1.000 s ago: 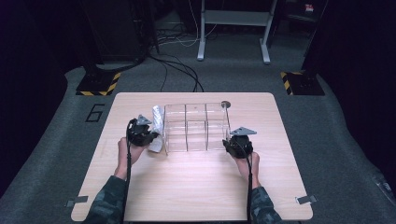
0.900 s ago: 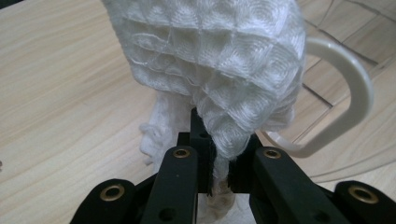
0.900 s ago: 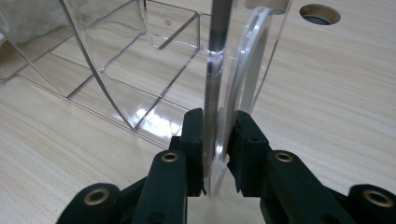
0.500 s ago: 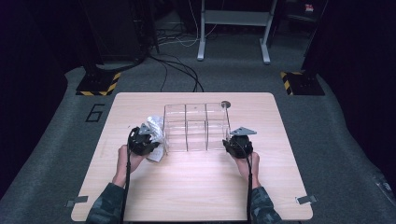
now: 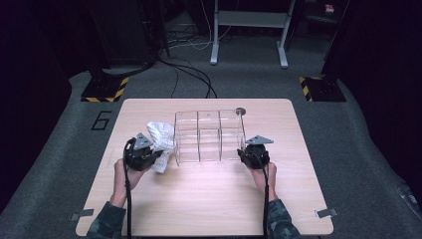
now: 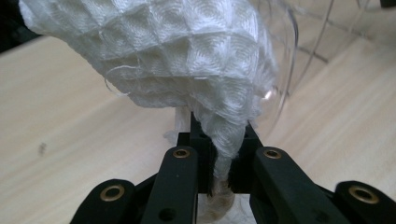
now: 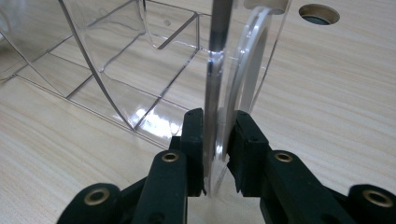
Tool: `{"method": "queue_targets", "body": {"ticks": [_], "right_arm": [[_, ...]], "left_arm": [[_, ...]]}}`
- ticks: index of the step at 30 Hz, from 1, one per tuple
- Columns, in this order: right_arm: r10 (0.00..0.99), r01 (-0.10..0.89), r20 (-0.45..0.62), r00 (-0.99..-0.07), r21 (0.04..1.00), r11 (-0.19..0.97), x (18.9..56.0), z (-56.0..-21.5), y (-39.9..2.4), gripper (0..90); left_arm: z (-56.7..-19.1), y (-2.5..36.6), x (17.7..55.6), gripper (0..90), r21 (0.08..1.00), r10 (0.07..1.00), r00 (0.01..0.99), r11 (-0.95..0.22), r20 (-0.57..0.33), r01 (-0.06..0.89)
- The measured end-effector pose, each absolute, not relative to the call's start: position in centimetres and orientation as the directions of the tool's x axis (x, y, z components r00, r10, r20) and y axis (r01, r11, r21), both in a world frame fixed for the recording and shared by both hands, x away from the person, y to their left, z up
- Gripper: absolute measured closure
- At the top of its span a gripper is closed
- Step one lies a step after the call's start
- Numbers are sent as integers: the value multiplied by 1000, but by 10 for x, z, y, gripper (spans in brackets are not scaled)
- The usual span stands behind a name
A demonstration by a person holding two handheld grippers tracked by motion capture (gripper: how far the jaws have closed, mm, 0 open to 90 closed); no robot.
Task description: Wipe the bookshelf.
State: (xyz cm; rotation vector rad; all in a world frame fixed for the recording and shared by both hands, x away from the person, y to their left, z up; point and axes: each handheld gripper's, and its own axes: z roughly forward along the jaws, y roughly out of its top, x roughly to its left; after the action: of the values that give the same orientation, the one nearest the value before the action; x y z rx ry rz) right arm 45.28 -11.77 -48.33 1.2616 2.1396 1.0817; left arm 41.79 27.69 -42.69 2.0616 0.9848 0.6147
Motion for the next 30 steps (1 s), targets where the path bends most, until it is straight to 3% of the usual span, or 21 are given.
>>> {"method": "queue_targets", "body": {"ticks": [9,19,30], "right_arm": [[870,537,21,-493,794,286,453,-483,-117,767],[871,537,15,-490,792,289,453,-483,-117,767],[873,539,16,-488,792,287,453,-482,-117,767]], "left_arm": [[-406,274,437,838,839,826,544,-396,148,373],[-424,265,477,839,799,820,558,-419,128,432],[-446,255,488,839,744,790,599,-478,132,466]]}}
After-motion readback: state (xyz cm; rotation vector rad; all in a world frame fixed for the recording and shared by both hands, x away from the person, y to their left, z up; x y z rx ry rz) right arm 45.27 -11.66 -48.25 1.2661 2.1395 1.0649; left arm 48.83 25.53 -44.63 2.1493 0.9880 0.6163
